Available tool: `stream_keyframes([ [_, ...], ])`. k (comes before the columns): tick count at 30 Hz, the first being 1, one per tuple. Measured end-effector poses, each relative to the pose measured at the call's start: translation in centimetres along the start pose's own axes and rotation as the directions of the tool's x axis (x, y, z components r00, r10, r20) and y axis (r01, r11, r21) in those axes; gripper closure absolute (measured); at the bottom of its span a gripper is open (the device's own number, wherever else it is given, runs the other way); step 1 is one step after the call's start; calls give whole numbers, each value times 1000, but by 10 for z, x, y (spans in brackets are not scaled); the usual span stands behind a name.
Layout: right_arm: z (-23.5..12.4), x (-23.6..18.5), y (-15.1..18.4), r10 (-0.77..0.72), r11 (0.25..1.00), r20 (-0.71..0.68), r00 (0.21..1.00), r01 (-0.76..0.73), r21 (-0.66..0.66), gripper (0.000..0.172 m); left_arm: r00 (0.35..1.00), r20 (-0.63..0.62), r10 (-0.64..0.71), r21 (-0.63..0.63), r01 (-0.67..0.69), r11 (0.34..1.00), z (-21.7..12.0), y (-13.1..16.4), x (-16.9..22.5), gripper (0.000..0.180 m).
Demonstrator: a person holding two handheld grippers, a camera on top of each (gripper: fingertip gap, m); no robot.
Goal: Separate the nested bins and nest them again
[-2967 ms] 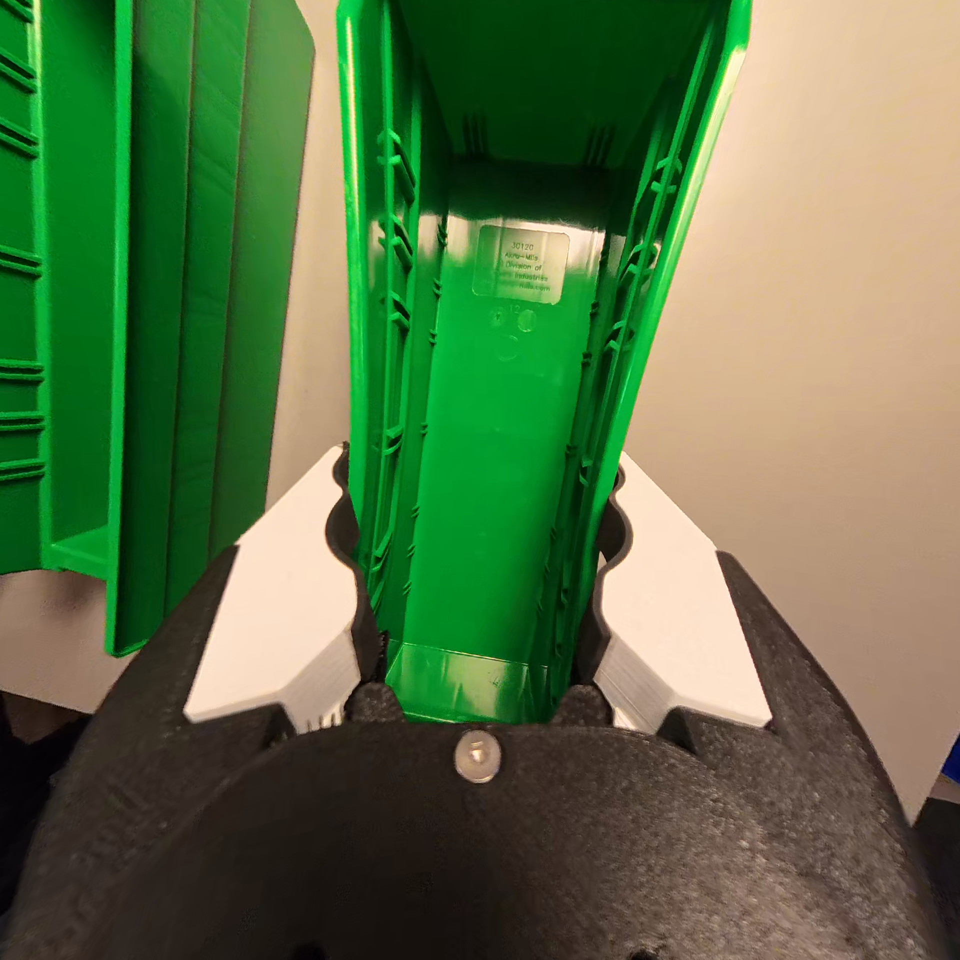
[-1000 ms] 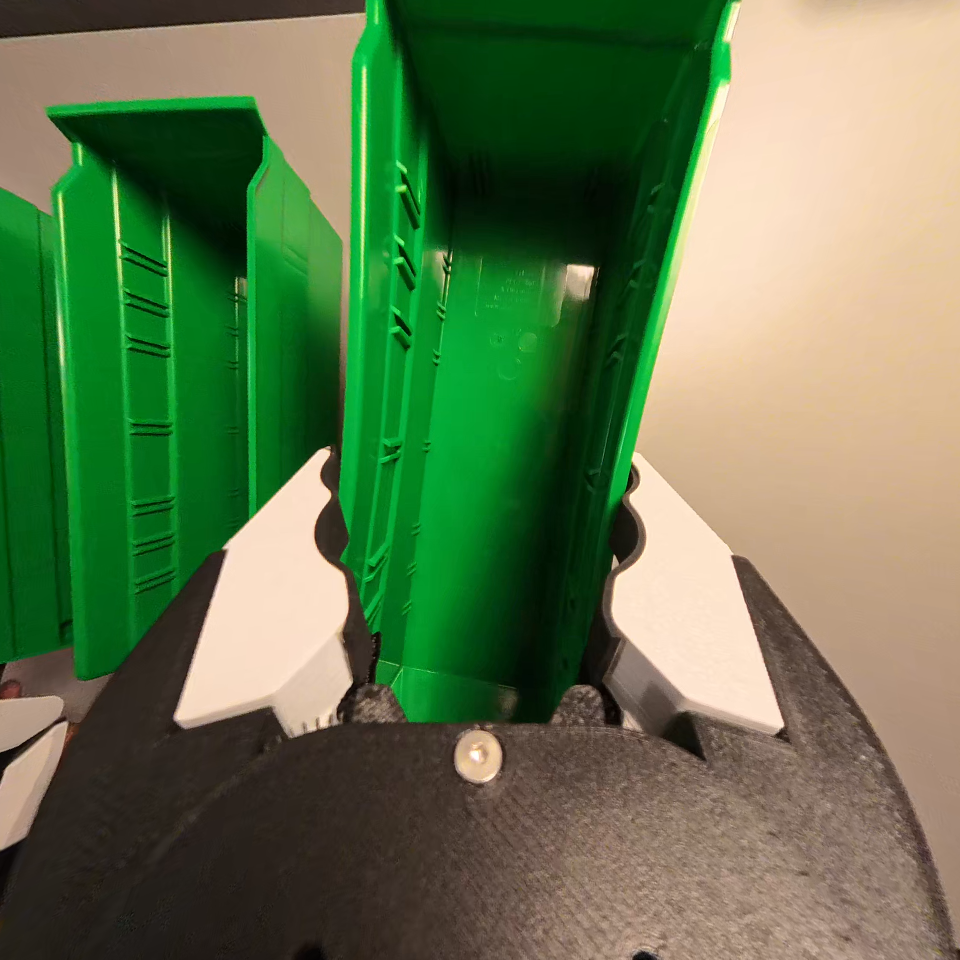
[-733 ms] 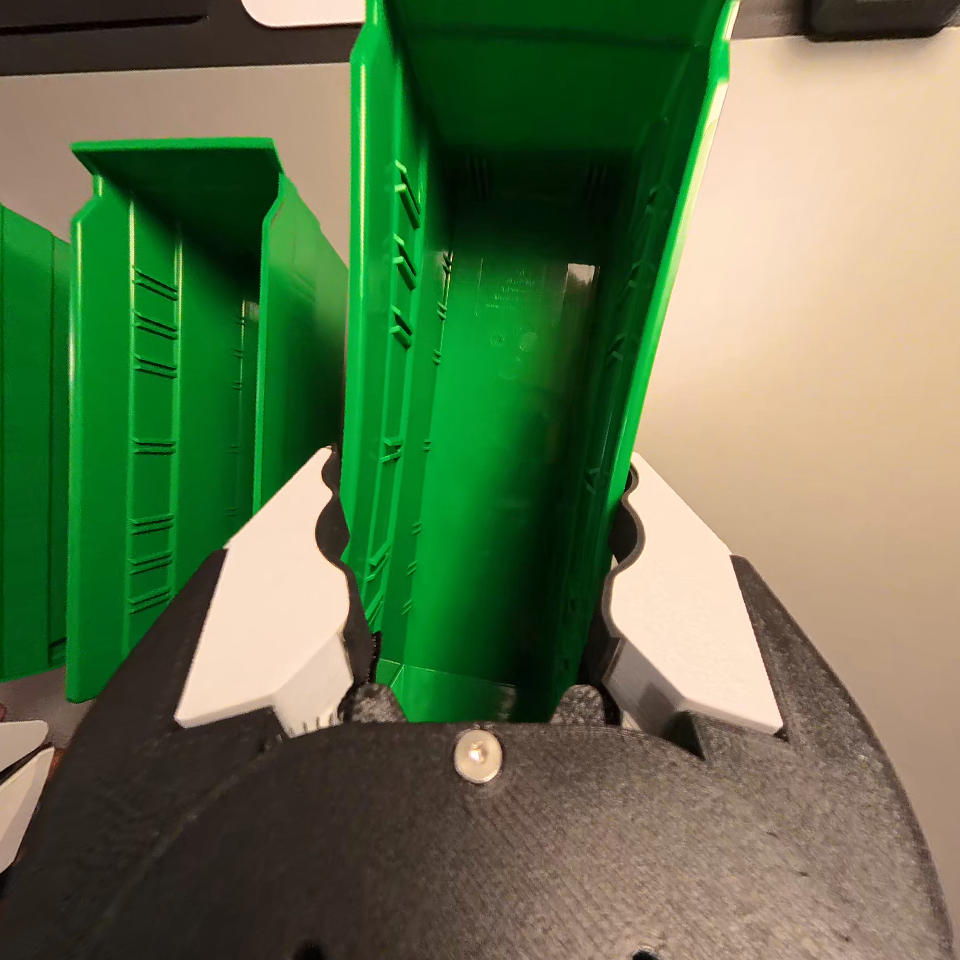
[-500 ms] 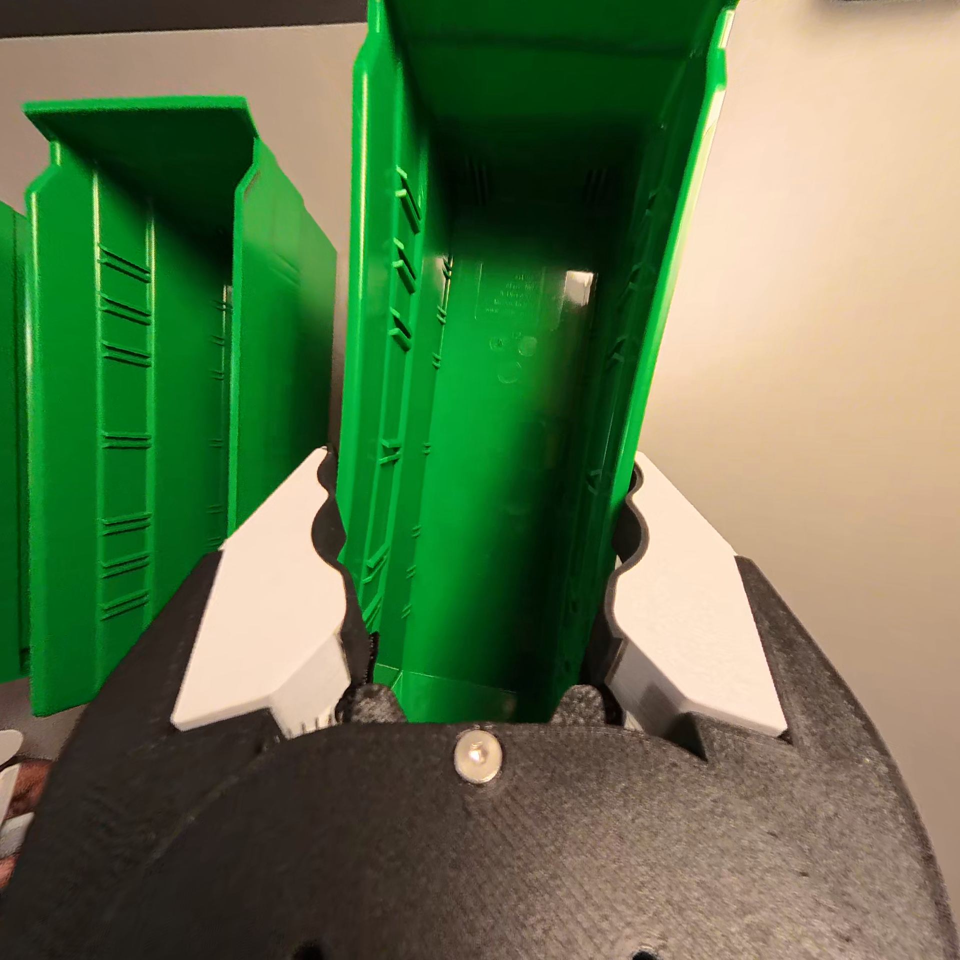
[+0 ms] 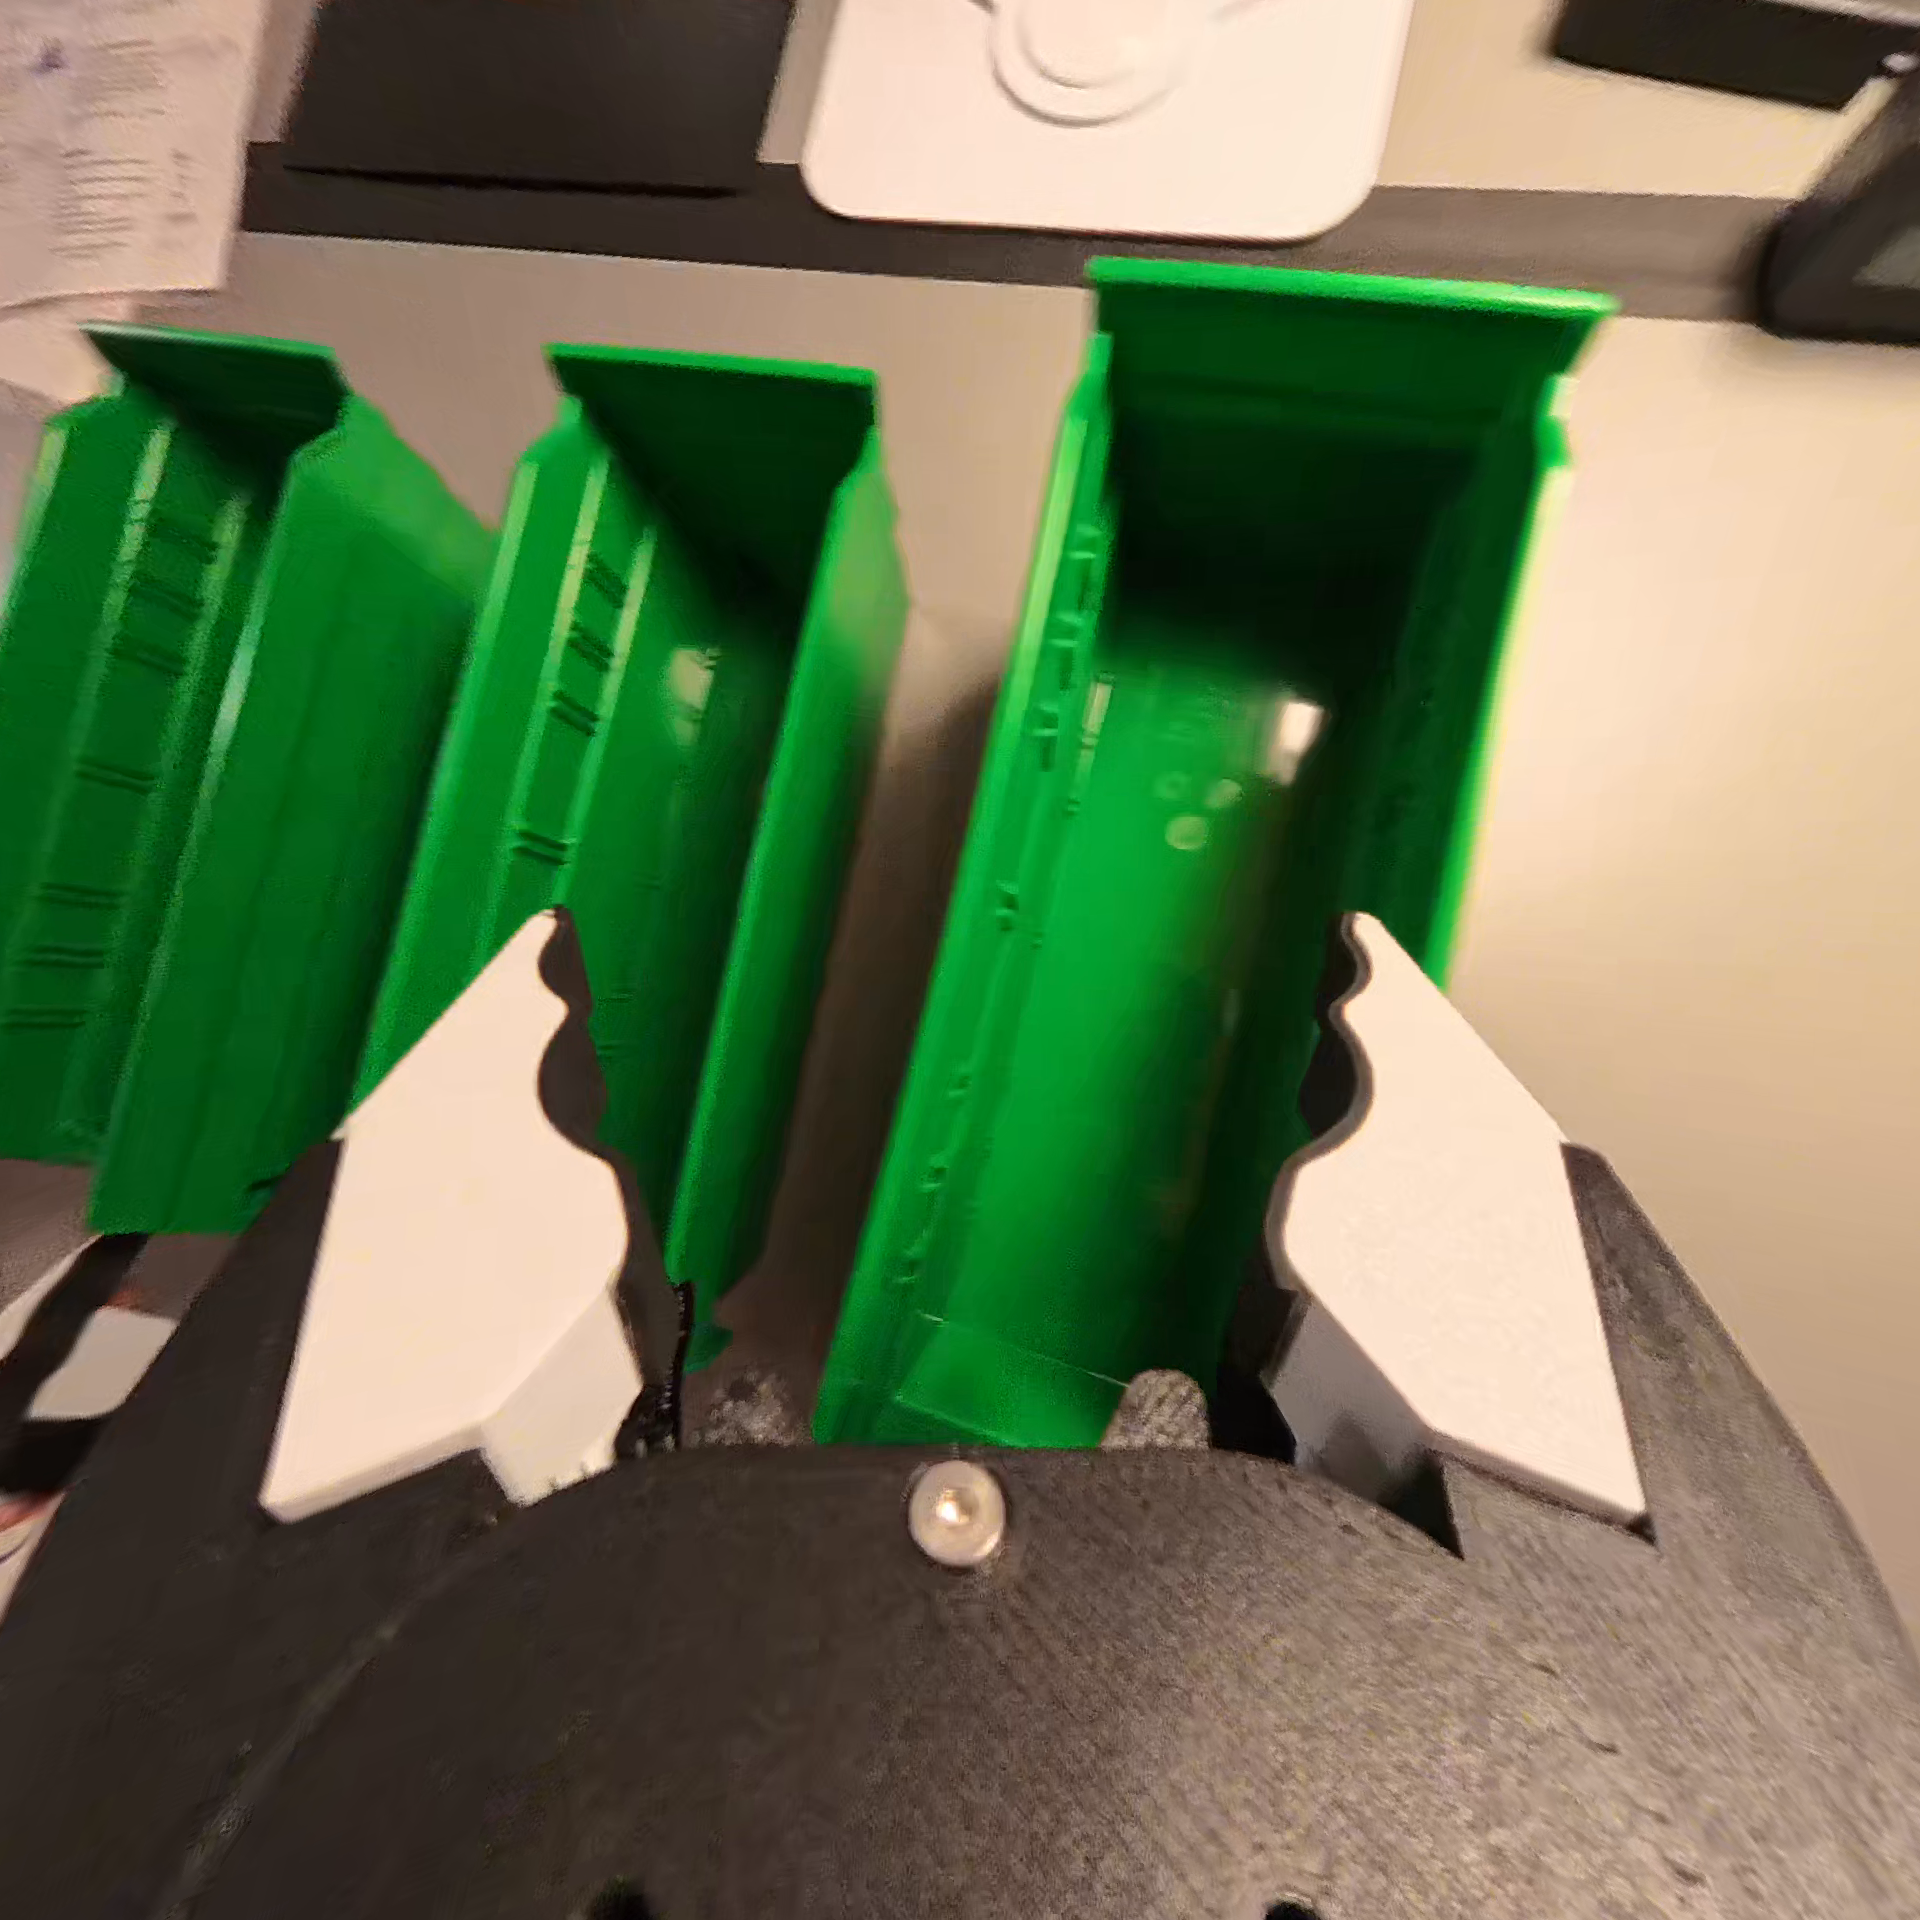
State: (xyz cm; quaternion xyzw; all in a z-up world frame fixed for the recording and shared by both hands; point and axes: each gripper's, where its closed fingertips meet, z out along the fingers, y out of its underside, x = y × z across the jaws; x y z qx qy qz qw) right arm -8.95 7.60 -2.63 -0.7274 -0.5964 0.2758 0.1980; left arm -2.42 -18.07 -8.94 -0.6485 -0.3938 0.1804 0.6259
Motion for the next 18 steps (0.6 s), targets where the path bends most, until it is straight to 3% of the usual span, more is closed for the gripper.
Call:
stream_keyframes([
  [4, 15, -61, 16, -61, 997, 106, 993, 66, -43, 33, 1000, 3, 1, 15, -1, 1000, -2, -2, 0, 109],
  [5, 22, -71, 22, -73, 995, 103, 992, 79, -60, 25, 1000, 3, 1, 18, -1, 1000, -2, -2, 0, 109],
  [7, 37, -73, 28, -123, 989, 9, 992, 123, -78, 13, 1000, 2, 0, 22, 0, 1000, -2, -3, 0, 109],
  [10, 46, -75, 31, -190, 979, -98, 977, 181, -90, 13, 1000, -3, -5, 22, 5, 1000, -2, -3, 0, 109],
  [18, 45, -107, 18, -258, 966, -93, 962, 258, -13, 16, 999, -17, -30, -2, 30, 1000, 0, 0, -1, 108],
])
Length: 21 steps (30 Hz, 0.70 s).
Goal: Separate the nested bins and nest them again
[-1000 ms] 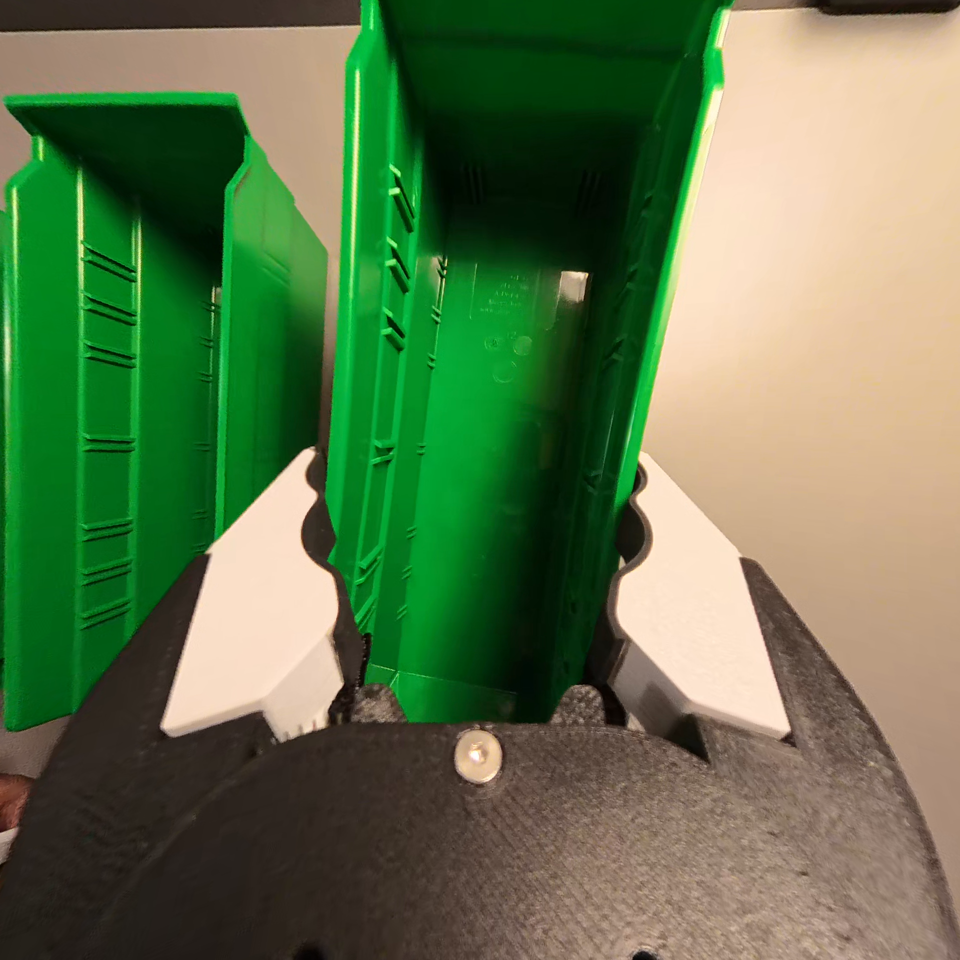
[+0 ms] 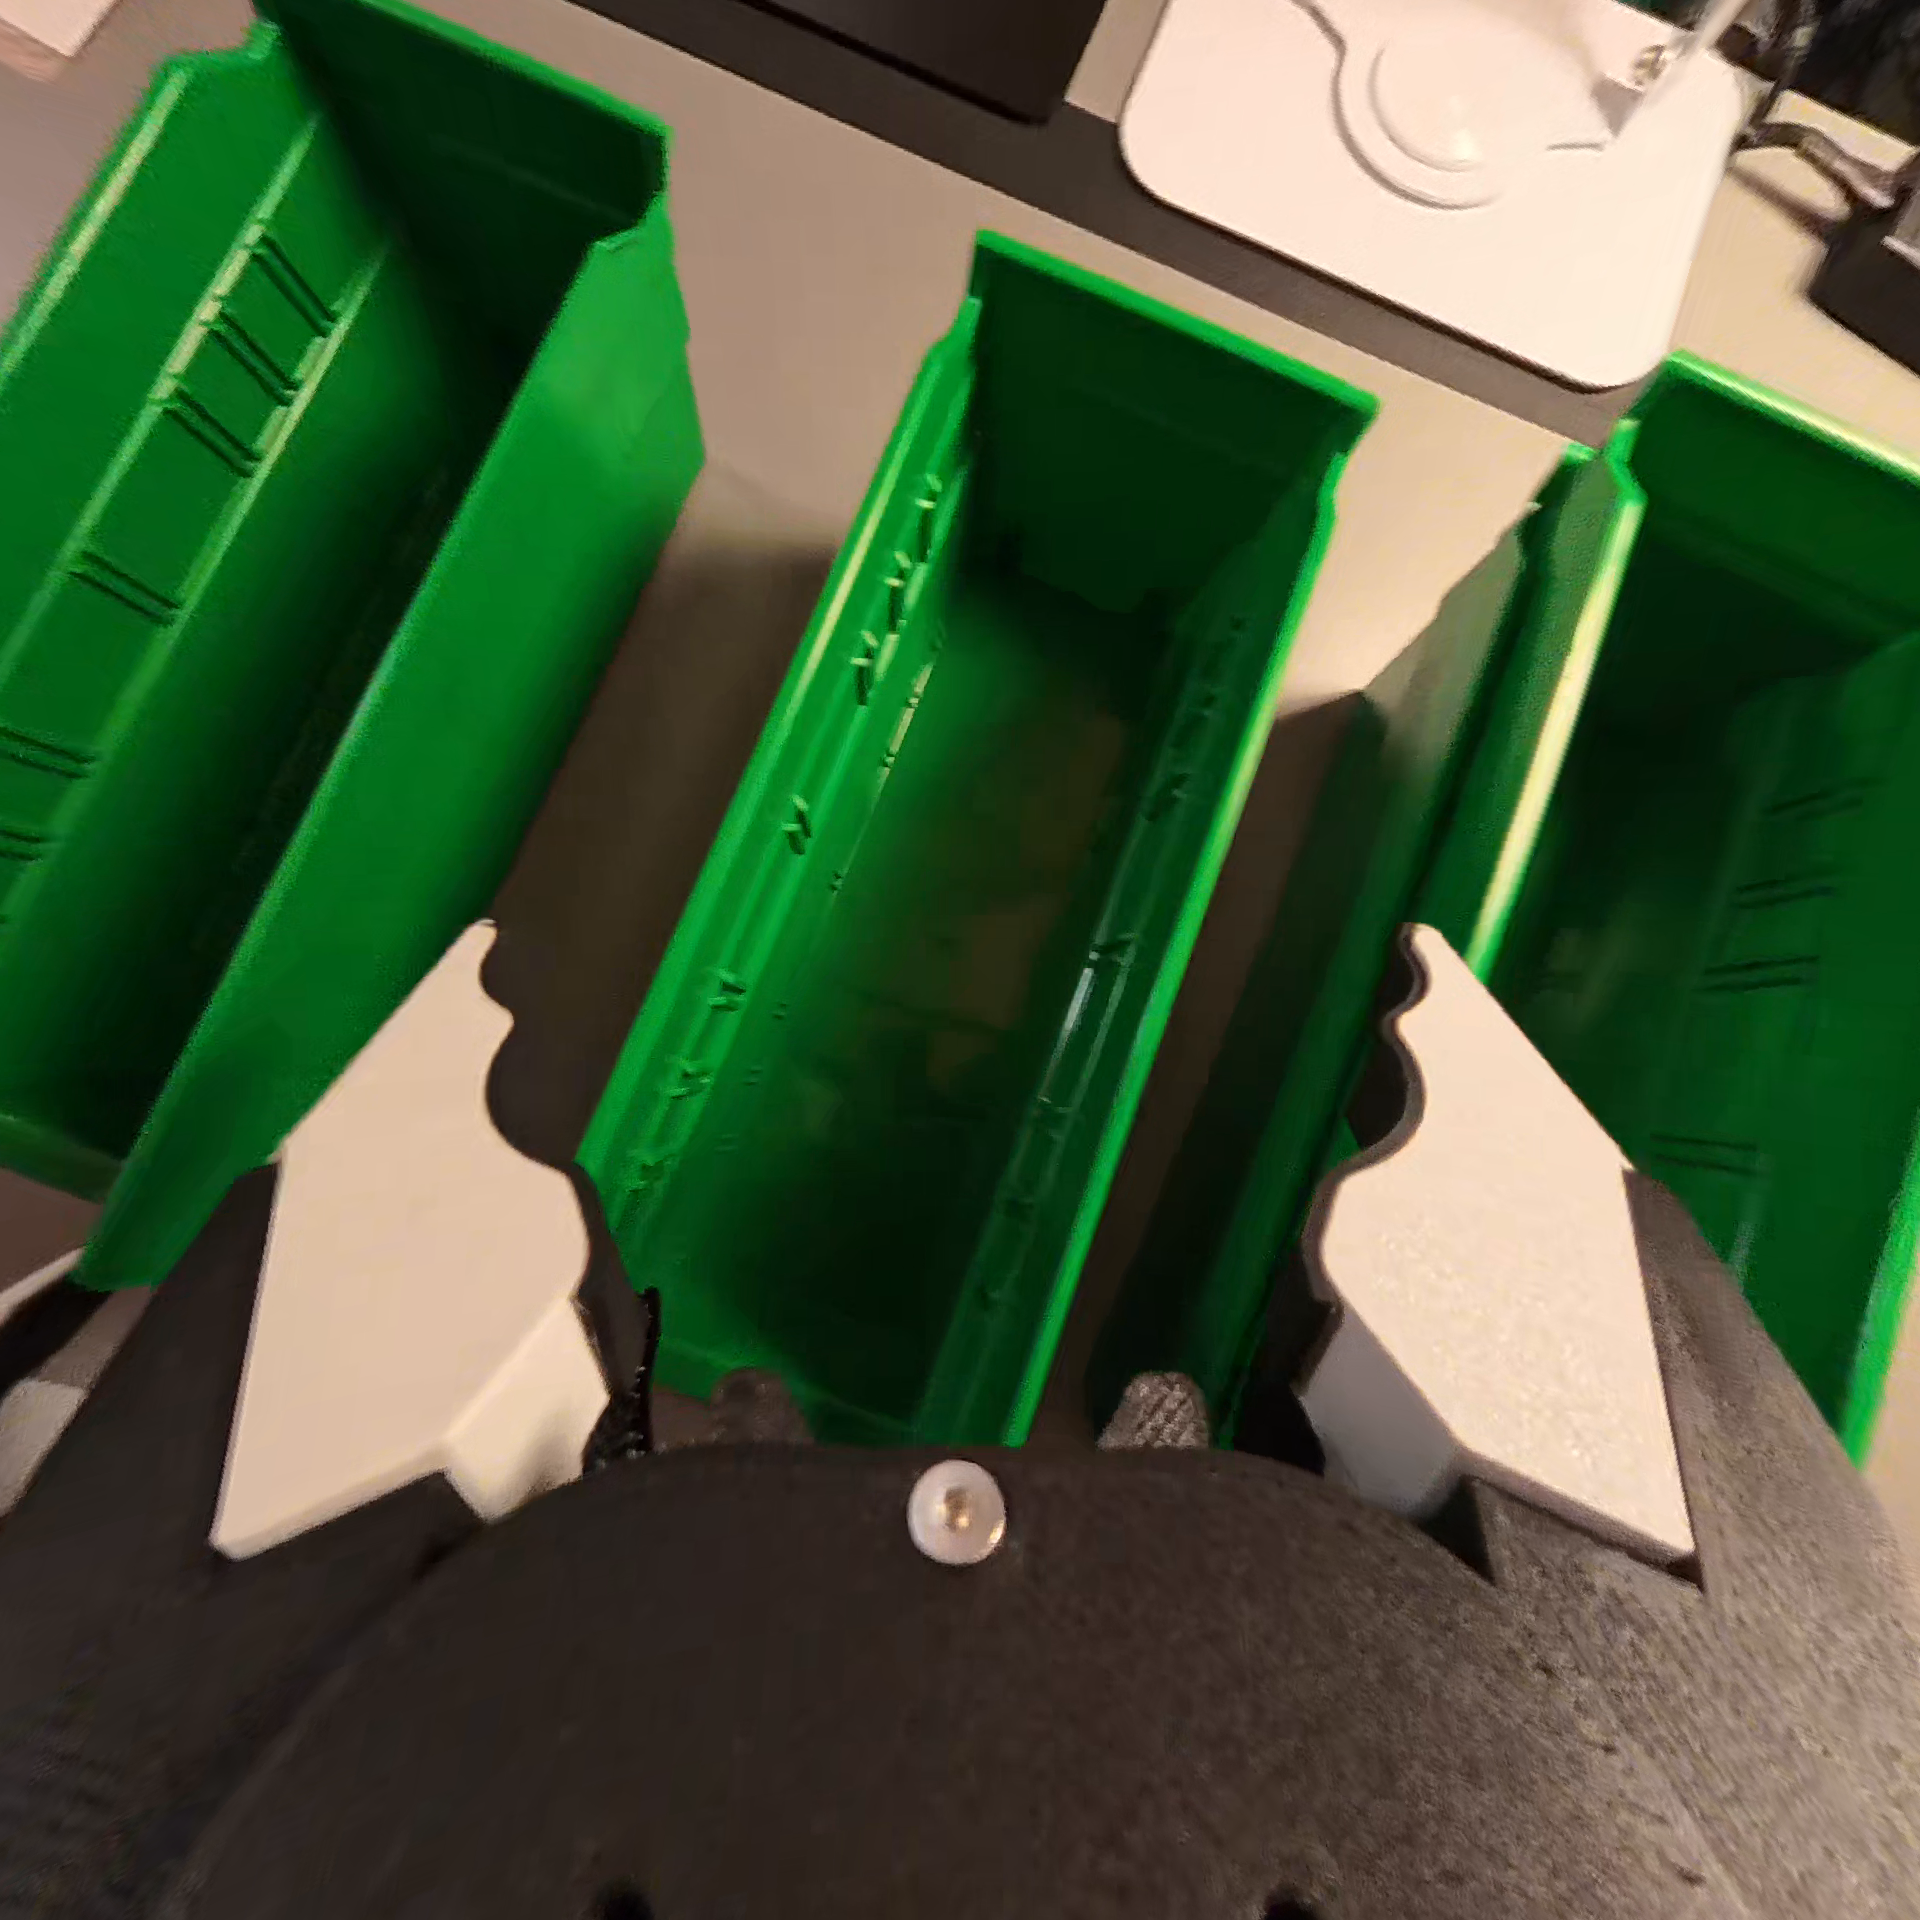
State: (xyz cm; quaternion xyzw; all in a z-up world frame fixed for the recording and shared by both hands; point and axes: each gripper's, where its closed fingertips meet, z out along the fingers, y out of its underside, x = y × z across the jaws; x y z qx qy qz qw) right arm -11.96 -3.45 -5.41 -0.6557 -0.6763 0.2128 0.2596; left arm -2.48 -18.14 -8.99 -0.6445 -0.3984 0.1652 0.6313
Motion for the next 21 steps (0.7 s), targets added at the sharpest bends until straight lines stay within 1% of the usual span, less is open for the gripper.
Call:
stream_keyframes([
  [4, 13, -23, 11, 28, 997, 100, 995, -22, -69, 17, 1000, 0, -1, 7, 1, 1000, -1, -1, 0, 108],
  [8, 28, -19, 24, 79, 989, 109, 991, -65, -129, 17, 1000, -2, 0, 14, 0, 1000, -1, -2, 0, 109],
  [11, 39, -9, 36, 104, 981, 90, 990, -88, -174, 17, 1000, -4, -4, 8, 4, 1000, -1, -1, 0, 109],
  [13, 45, -10, 45, 140, 969, 116, 983, -112, -219, 18, 1000, -4, -4, 4, 4, 1000, 0, 0, 0, 109],
  [21, 46, -16, 35, 159, 963, 110, 981, -129, -236, 26, 1000, -4, -6, 7, 6, 1000, -1, -1, 0, 109],
])
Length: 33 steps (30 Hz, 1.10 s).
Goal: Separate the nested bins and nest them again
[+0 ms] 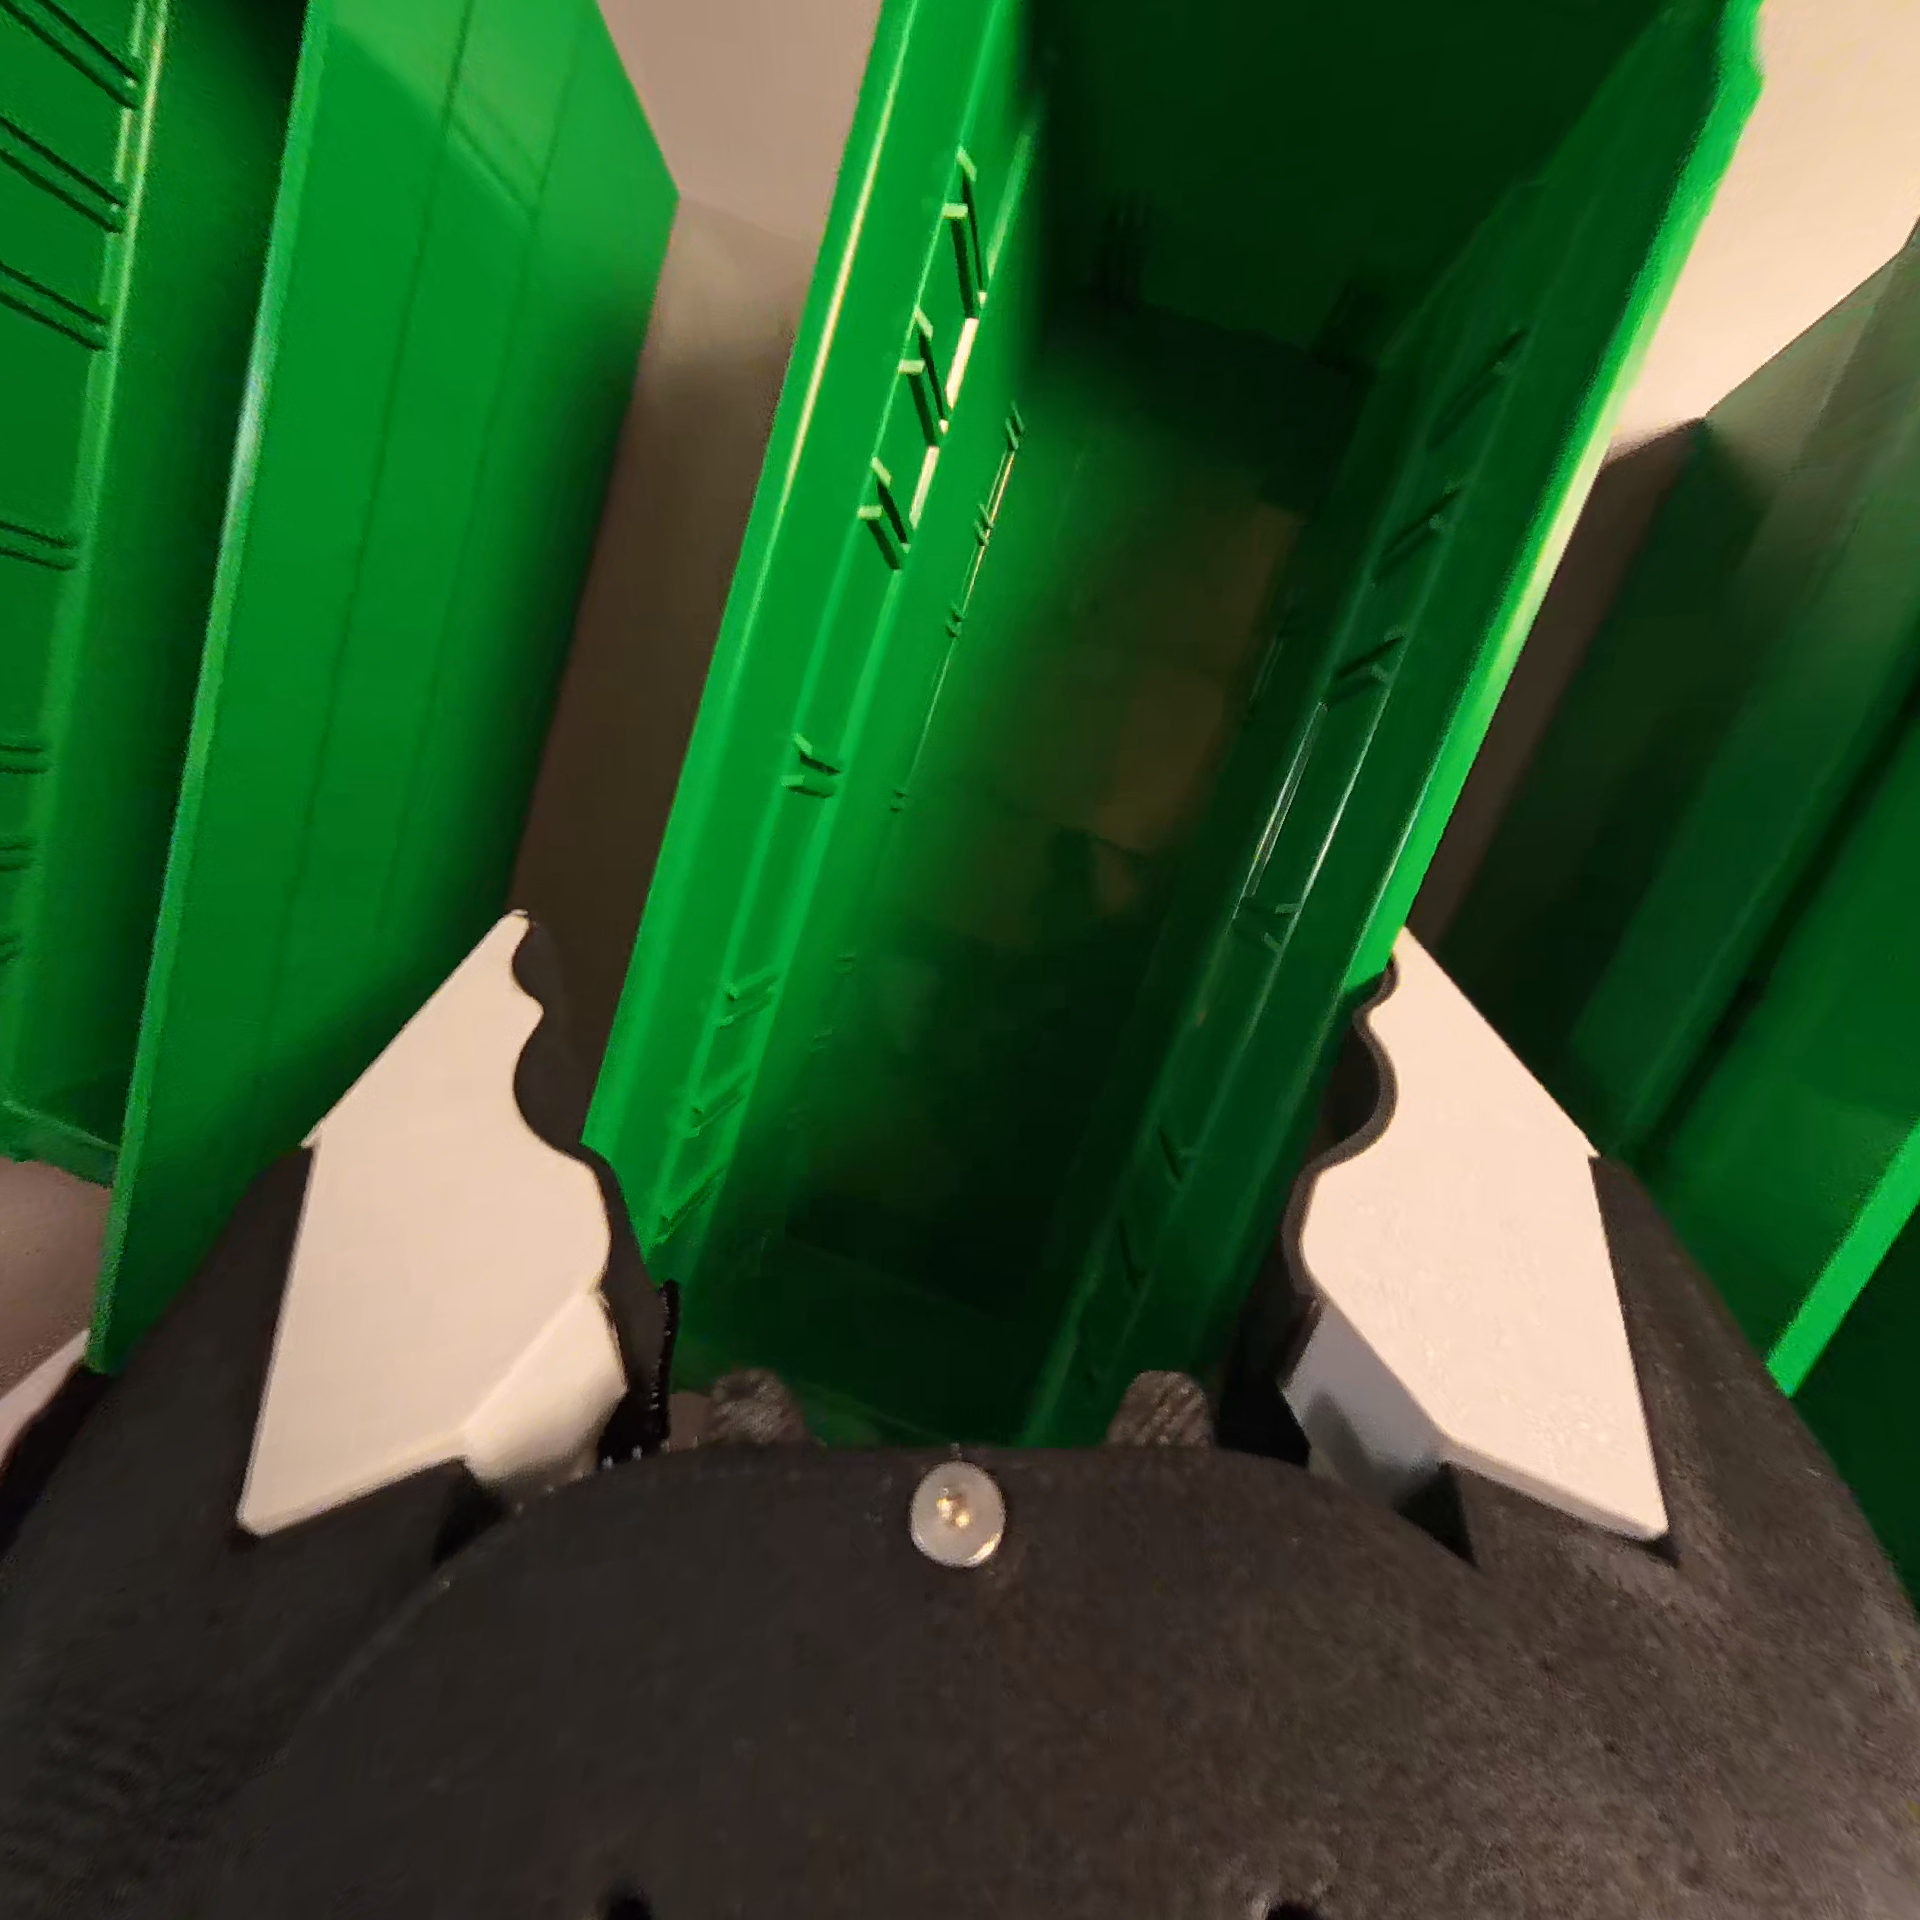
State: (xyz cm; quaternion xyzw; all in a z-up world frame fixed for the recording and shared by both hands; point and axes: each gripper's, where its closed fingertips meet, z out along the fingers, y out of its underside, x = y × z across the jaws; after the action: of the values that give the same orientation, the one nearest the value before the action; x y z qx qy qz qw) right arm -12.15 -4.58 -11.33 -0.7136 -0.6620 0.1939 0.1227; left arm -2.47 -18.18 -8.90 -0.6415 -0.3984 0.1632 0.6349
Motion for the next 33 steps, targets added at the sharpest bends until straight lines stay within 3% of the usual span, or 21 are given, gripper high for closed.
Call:
stream_keyframes([
  [9, 6, 6, 0, -26, 999, -49, 998, 24, -44, 32, 1000, -8, -12, -2, 12, 1000, 0, 0, 0, 109],
  [16, 0, 2, 2, -56, 998, -6, 998, 56, -31, 57, 1000, -10, -12, 0, 12, 1000, 0, 0, 0, 108],
  [23, -9, -13, 8, -58, 998, 112, 992, 59, -8, 65, 1000, -7, -10, 2, 10, 1000, 0, 0, 0, 109],
  [28, -35, -20, 4, -77, 997, 182, 980, 74, 26, 65, 1000, -6, -13, -1, 13, 1000, 0, 0, -1, 109],
  [33, -95, -22, -16, -112, 988, 239, 964, 83, 127, 65, 1000, -5, -12, -1, 12, 1000, 0, 0, -1, 108],
])
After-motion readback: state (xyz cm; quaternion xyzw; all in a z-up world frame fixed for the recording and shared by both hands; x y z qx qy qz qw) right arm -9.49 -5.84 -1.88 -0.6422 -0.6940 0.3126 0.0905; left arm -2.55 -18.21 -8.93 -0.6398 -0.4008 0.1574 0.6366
